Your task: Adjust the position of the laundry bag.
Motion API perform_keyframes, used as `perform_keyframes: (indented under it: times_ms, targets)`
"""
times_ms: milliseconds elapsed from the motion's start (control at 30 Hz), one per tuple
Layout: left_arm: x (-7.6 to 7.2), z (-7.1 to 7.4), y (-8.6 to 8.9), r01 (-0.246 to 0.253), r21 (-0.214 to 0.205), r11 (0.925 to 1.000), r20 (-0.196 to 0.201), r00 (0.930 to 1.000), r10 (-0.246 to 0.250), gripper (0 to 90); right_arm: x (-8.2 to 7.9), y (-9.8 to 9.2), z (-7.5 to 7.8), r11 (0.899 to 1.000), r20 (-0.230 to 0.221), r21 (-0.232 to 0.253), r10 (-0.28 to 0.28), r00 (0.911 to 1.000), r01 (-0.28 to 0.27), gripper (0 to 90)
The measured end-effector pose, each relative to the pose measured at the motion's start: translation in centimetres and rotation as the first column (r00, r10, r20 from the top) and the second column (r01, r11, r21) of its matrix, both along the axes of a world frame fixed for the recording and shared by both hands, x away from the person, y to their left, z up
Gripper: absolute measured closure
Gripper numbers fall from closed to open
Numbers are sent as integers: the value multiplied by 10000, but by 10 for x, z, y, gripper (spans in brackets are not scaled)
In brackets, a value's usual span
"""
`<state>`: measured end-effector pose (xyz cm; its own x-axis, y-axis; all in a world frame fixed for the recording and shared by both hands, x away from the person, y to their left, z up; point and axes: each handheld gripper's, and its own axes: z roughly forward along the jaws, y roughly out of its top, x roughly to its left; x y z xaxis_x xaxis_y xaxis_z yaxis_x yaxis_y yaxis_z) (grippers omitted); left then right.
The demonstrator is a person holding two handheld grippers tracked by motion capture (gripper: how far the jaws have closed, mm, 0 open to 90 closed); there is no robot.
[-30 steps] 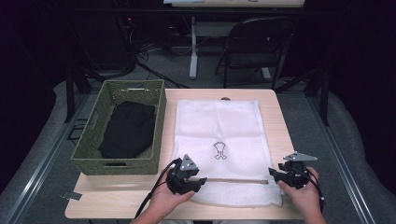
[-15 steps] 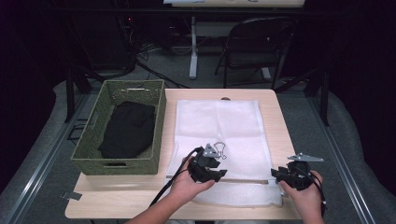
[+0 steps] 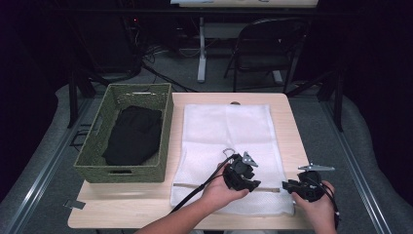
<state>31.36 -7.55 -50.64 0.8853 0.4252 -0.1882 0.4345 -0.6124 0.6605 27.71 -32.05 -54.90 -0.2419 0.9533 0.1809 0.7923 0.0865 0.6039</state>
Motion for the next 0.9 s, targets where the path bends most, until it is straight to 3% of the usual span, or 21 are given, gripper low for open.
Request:
perform_keyframes:
  times_ms: [333,567,800,900]
  targets:
    - [1,-12,-13,66,-93,9999,-330,9994,-69,651,2,-6,-9,9992,-317,353,-201,9993,212,667]
    - [-4,-20,-20,336,293,9990,21,9994,-336,655,4,-5,-11,9988,-353,376,-292,9990,305,641]
    - [-6,-26,-28,537,436,9976,-66,9985,-535,656,5,-5,-12,9991,-352,365,-220,9991,233,638]
    - [-7,-29,-30,577,459,9973,-122,9983,-572,656,6,-7,-13,9980,-355,581,-216,9991,236,634]
